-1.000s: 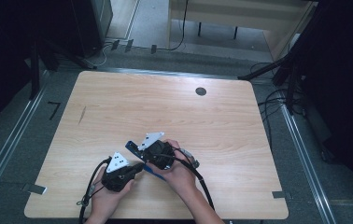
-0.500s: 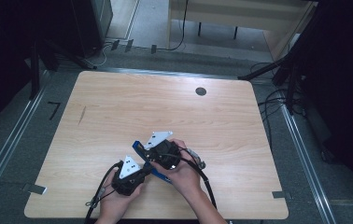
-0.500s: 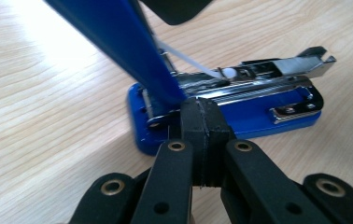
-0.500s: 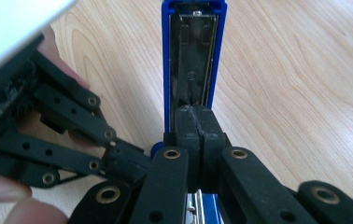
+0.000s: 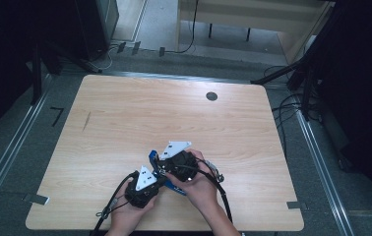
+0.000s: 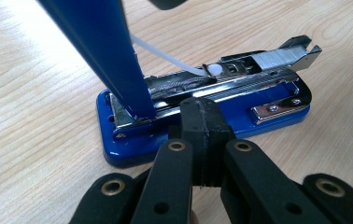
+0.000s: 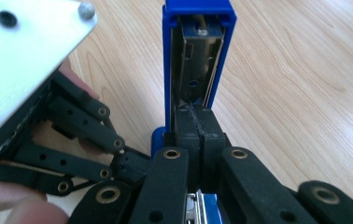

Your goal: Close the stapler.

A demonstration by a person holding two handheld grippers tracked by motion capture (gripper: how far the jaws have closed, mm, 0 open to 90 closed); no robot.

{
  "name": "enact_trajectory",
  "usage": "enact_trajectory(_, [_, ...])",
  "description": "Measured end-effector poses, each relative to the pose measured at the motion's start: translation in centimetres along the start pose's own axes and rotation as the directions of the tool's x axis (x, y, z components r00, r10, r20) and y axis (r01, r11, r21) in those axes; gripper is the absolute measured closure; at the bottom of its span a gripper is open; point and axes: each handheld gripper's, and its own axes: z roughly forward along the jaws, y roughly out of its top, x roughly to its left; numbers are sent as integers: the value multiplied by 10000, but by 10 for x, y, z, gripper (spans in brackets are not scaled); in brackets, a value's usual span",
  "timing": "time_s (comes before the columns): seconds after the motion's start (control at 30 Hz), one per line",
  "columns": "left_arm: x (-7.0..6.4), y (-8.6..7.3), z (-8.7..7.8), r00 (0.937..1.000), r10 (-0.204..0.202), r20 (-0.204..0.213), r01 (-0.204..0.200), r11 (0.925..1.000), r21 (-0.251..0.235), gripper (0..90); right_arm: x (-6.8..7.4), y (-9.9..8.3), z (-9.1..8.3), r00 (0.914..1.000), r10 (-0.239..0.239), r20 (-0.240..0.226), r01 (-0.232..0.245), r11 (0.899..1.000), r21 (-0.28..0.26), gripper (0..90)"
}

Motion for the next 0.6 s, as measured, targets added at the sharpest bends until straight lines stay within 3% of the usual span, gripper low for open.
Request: enact_trajectory(0.6, [1,0,0,9999,59,97,-59,10000,51,900,-5,-17,-12,9995,296,98,-294,9992,-273,900])
